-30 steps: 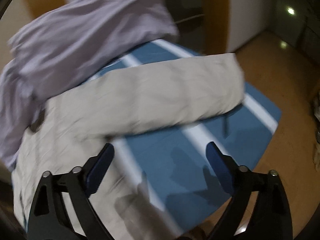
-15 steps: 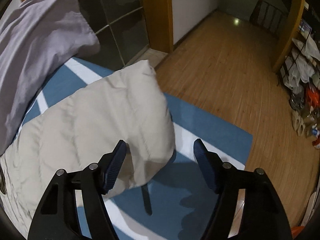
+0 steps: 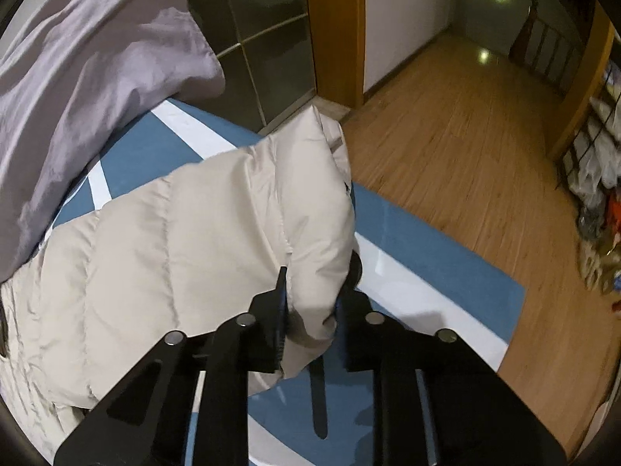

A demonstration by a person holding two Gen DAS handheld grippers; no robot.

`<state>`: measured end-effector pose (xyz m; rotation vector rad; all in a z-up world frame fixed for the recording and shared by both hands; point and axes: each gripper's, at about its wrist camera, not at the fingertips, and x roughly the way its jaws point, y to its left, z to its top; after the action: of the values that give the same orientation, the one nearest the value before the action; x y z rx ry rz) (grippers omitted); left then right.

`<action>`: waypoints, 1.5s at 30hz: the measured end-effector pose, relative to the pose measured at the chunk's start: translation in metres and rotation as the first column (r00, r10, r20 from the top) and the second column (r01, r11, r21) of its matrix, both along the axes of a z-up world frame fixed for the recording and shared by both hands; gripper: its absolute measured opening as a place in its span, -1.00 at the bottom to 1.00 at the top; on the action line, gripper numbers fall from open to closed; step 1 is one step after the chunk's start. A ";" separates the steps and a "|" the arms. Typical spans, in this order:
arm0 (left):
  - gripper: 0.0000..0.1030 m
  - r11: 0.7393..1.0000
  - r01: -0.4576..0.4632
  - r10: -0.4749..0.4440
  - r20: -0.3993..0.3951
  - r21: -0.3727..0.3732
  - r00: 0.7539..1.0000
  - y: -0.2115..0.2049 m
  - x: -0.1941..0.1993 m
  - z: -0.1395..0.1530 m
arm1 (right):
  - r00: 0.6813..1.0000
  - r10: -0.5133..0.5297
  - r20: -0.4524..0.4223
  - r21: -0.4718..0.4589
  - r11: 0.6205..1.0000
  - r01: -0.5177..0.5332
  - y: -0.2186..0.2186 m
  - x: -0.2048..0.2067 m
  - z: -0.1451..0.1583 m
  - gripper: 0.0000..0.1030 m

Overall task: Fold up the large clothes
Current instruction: 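Move the right gripper to the jacket sleeve cuff and grasp it, then lift the held sleeve and carry it across the jacket body toward the collar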

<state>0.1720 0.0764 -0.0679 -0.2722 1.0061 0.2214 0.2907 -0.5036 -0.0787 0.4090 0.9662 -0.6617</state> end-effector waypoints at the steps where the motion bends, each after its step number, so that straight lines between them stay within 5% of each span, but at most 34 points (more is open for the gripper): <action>1: 0.96 1.000 0.000 0.000 0.001 -0.001 1.000 0.000 0.000 0.000 | 1.000 0.003 0.005 -0.017 1.000 -0.003 0.003 0.002 0.005 -0.63; 7: 0.96 1.000 -0.004 0.004 0.003 -0.010 1.000 0.001 -0.001 -0.001 | 0.990 0.112 0.084 -0.098 0.990 -0.104 0.041 0.033 0.044 -0.65; 13: 0.96 1.000 -0.024 0.024 0.012 -0.019 1.000 0.006 -0.006 -0.001 | 0.941 0.310 0.138 -0.077 0.950 -0.302 0.114 0.077 0.065 -0.65; 21: 0.96 0.997 -0.074 0.075 0.020 -0.036 0.997 0.022 -0.018 -0.002 | 0.823 0.558 0.110 -0.007 0.828 -0.560 0.250 0.122 0.045 -0.65; 35: 0.96 0.982 -0.178 0.179 0.027 -0.061 0.983 0.056 -0.043 -0.008 | 0.599 0.796 0.082 0.129 0.588 -0.799 0.412 0.109 0.014 -0.66; 45: 0.96 0.967 -0.243 0.246 0.031 -0.073 0.969 0.076 -0.058 -0.011 | 0.549 0.819 0.165 0.195 0.518 -0.833 0.469 0.107 0.018 -0.65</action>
<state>0.1145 0.1525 -0.0788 -0.4634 0.9413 0.4043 0.3981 -0.0343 -0.0609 0.1332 1.0620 0.3760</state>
